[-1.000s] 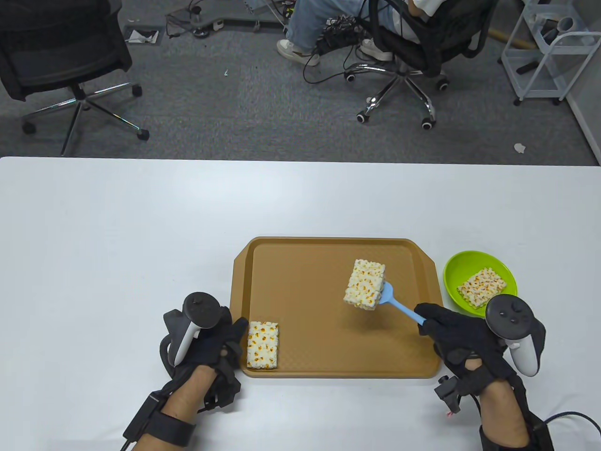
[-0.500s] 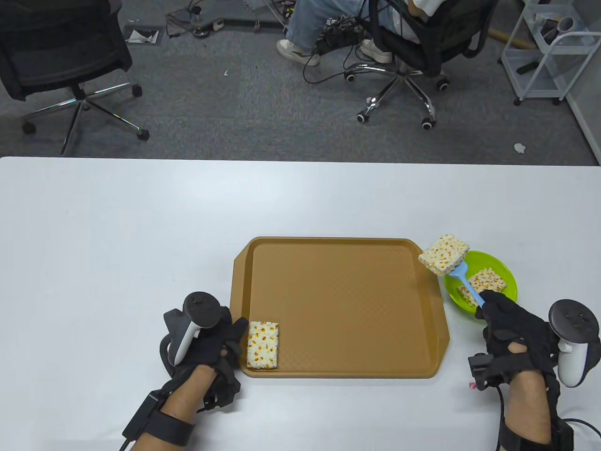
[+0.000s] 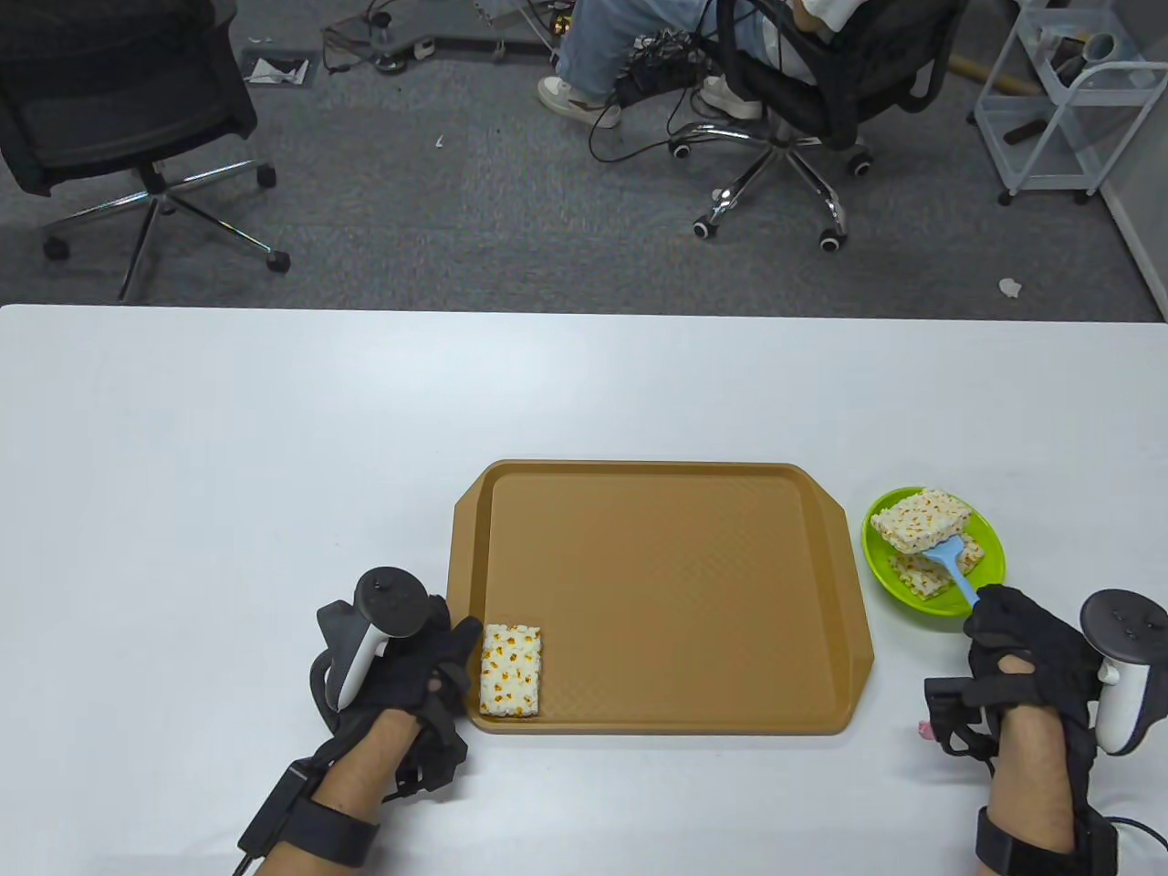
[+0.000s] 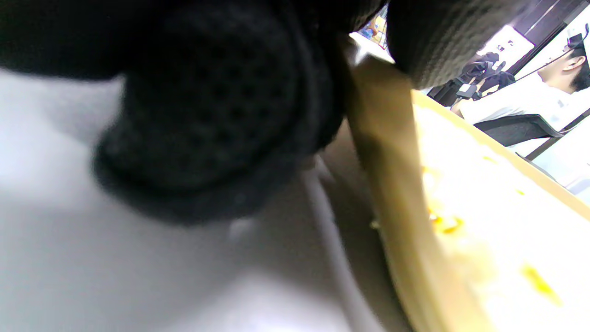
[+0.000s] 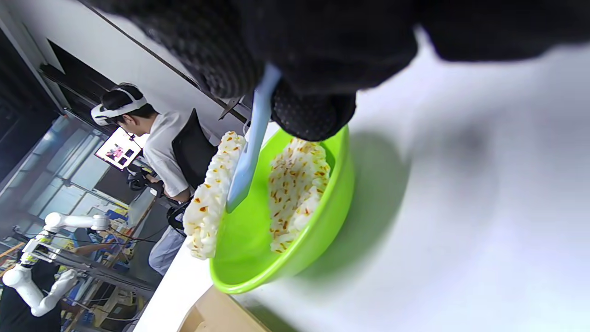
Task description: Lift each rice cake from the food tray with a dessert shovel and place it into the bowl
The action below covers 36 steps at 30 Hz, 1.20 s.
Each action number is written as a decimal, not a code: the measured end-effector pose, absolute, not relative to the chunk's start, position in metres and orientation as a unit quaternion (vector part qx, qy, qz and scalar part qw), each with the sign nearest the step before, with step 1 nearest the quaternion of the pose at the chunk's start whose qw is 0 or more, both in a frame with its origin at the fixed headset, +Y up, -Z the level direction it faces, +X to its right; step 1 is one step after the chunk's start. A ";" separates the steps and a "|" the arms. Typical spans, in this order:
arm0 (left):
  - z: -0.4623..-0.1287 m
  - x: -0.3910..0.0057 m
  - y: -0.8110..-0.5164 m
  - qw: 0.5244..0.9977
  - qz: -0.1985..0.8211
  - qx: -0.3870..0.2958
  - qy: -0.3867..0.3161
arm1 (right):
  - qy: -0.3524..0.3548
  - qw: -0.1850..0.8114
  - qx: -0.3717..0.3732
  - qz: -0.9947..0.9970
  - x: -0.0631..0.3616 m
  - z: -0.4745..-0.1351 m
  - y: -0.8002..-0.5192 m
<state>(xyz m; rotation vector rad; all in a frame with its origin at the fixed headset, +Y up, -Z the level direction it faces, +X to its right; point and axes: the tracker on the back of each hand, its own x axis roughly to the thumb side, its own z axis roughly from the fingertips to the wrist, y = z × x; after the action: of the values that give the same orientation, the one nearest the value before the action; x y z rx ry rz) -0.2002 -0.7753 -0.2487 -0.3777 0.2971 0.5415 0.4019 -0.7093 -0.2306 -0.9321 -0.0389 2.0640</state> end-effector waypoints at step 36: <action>-0.248 -0.201 -0.776 0.934 0.268 -0.186 0.145 | -0.239 0.102 -0.389 0.884 0.355 -0.222 -0.678</action>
<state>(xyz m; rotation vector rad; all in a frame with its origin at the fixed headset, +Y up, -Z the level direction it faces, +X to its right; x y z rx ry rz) -0.2011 -0.7755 -0.2485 -0.3798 0.2976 0.5479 0.3550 -0.6782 -0.2218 -1.1497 -0.7045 2.6092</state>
